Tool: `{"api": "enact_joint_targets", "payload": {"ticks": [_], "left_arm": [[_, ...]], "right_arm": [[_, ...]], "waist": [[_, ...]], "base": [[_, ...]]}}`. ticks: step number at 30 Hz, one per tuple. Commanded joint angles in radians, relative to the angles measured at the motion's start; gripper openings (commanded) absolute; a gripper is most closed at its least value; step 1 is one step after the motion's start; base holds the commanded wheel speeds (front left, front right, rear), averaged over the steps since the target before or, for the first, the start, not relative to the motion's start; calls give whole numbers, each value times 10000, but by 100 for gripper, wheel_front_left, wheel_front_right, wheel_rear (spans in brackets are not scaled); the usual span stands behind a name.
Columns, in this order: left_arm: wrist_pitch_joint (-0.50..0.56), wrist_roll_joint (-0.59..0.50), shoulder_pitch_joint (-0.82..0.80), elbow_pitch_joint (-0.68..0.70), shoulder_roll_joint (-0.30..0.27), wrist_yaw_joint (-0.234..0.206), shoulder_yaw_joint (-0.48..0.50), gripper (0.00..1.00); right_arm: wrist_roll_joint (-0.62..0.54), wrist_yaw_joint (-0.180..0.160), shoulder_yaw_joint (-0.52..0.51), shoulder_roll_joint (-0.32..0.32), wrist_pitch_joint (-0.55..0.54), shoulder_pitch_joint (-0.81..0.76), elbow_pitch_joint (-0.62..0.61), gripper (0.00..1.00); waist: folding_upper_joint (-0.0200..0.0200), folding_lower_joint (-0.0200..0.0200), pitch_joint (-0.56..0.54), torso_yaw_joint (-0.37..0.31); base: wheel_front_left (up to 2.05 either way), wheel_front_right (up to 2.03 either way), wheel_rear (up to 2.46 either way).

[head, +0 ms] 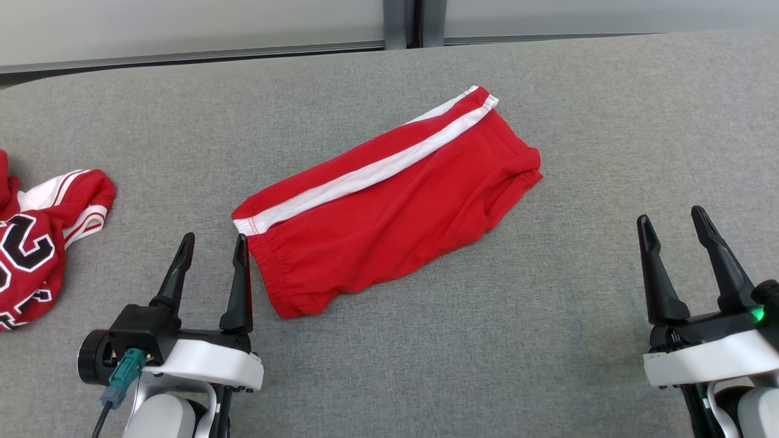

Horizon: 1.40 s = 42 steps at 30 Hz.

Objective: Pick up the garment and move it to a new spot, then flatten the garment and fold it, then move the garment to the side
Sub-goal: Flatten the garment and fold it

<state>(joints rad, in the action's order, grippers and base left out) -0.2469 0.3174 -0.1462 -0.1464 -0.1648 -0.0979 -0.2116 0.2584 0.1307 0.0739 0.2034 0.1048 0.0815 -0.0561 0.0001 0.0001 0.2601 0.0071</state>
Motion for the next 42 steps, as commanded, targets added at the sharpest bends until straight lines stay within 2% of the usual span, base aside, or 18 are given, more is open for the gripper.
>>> {"api": "enact_joint_targets", "payload": {"ticks": [1,7,16,22,26,27,31,32,33,34,37,42], "left_arm": [[-2,44,-85,12,-14,-25,-4,100],[-4,83,-293,96,29,-35,-77,100],[-116,105,-1018,567,460,4,-267,100],[-182,21,-1469,482,720,161,-350,100],[-186,-97,-1607,550,847,232,-299,100],[-186,-97,-1607,550,847,232,-299,100],[-189,-217,-1679,684,951,289,-247,100],[-190,-238,-1668,713,954,297,-217,100],[-189,-273,-1645,730,969,302,-183,100],[-189,-280,-1625,750,975,325,-152,100],[-179,-311,-1517,759,989,357,-5,100],[-178,-465,-1347,671,991,470,192,100]], "right_arm": [[-8,0,-49,19,-34,-99,-86,100],[53,0,-166,68,-114,-76,-95,100],[315,0,-155,866,-518,1488,576,100],[593,0,523,1395,-650,3331,2248,100],[896,-1,952,1394,-598,4181,3724,100],[896,-1,952,1394,-598,4181,3724,100],[1326,0,1454,1184,-640,4440,4980,100],[1441,2,1639,1136,-707,4434,5190,50],[1637,2,1782,1061,-679,4412,5339,32],[1757,2,1885,1035,-702,4383,5493,0],[2174,2,2328,986,-607,4297,5648,0],[2651,0,2513,913,-38,3816,5468,0]], "waist": [[-1,-1,10,24],[-1,-1,152,197],[-1,-1,1703,1285],[-1,-1,2358,1884],[-1,-1,2450,2034],[-1,-1,2450,2034],[-1,-1,2419,2056],[-1,-1,2405,2027],[-1,-1,2382,1988],[-1,-1,2367,1945],[-1,-1,2280,1749],[-1,-1,1946,1294]], "base": [[0,0,0],[0,0,0],[0,0,0],[0,0,0],[0,0,0],[0,0,0],[0,0,0],[0,0,0],[0,0,0],[0,0,0],[0,0,0],[0,0,0]]}}
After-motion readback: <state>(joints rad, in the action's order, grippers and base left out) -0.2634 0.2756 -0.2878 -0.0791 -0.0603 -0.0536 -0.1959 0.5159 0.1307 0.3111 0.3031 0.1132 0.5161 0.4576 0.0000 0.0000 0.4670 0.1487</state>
